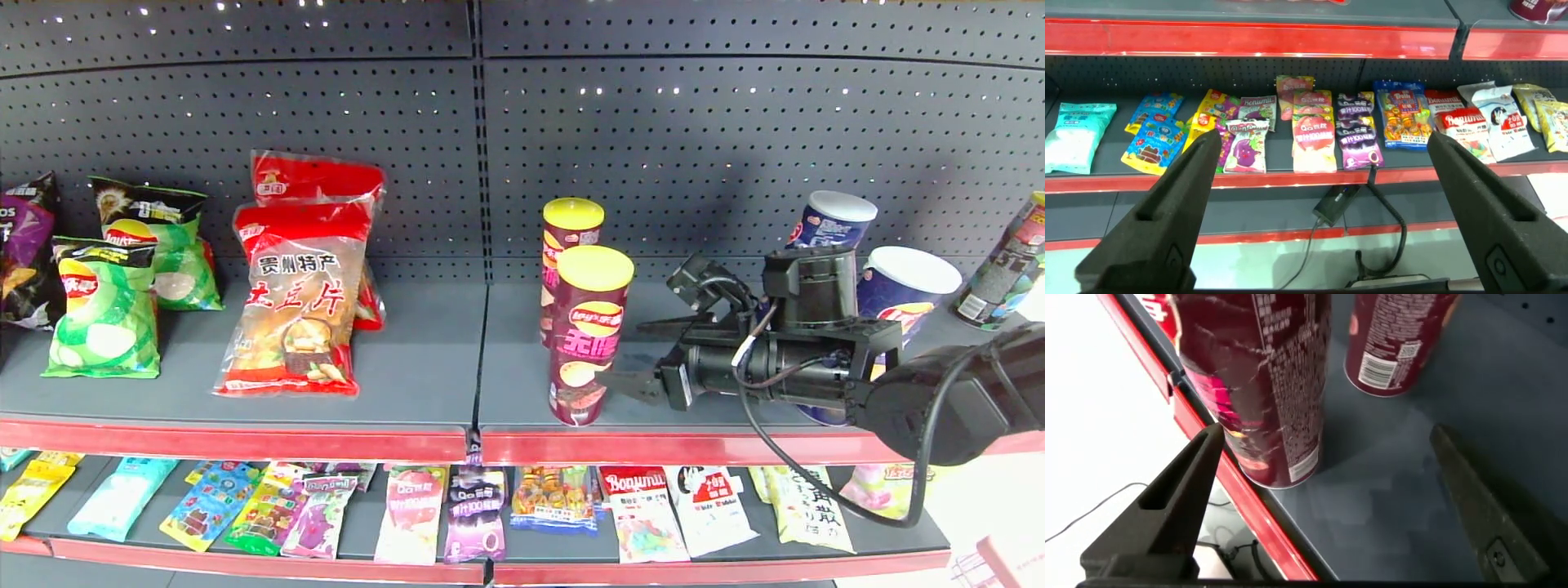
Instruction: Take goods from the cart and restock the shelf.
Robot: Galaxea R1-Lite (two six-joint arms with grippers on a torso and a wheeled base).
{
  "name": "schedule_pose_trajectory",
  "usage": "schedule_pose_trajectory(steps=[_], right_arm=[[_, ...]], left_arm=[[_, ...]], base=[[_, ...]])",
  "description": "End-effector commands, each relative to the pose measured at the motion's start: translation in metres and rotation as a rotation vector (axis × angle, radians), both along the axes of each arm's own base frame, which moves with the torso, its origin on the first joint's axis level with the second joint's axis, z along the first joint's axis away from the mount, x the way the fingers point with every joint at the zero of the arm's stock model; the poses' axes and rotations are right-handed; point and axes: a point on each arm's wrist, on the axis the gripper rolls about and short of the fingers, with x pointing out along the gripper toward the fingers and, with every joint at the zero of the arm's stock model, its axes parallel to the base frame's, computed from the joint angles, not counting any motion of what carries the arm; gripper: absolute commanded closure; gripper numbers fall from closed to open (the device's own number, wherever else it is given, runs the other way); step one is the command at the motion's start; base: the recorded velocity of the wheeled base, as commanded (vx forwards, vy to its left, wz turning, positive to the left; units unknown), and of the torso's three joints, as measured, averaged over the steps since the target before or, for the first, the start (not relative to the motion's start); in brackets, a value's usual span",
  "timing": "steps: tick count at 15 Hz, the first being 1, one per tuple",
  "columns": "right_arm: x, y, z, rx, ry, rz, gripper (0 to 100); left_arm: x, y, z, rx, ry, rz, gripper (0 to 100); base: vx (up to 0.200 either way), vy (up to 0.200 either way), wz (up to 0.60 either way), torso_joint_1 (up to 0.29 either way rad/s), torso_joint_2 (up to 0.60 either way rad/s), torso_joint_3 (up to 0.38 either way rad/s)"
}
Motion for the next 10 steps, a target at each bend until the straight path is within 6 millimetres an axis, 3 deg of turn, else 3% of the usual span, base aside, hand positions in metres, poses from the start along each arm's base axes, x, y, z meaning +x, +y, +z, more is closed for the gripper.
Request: schedule_pose_trajectory(steps=[1,5,10], right_arm=[[0.000,0.000,0.000,-0.001,-0.001,0.000,0],[-0.002,-0.002,0.000,-0.009,0.001,-0.015,0],[-0.010,-0.019,-0.010,-0.053,0.037,-0.100,0]], left_arm=[[0.000,0.000,0.000,0.000,0.000,0.000,0],[0.000,0.000,0.000,0.000,0.000,0.000,0],[0.000,0.000,0.000,0.000,0.000,0.000,0]], base=[[0.000,0.000,0.00,0.000,0.00,0.000],[0.000,0.000,0.00,0.000,0.00,0.000],[0.000,0.000,0.00,0.000,0.00,0.000]])
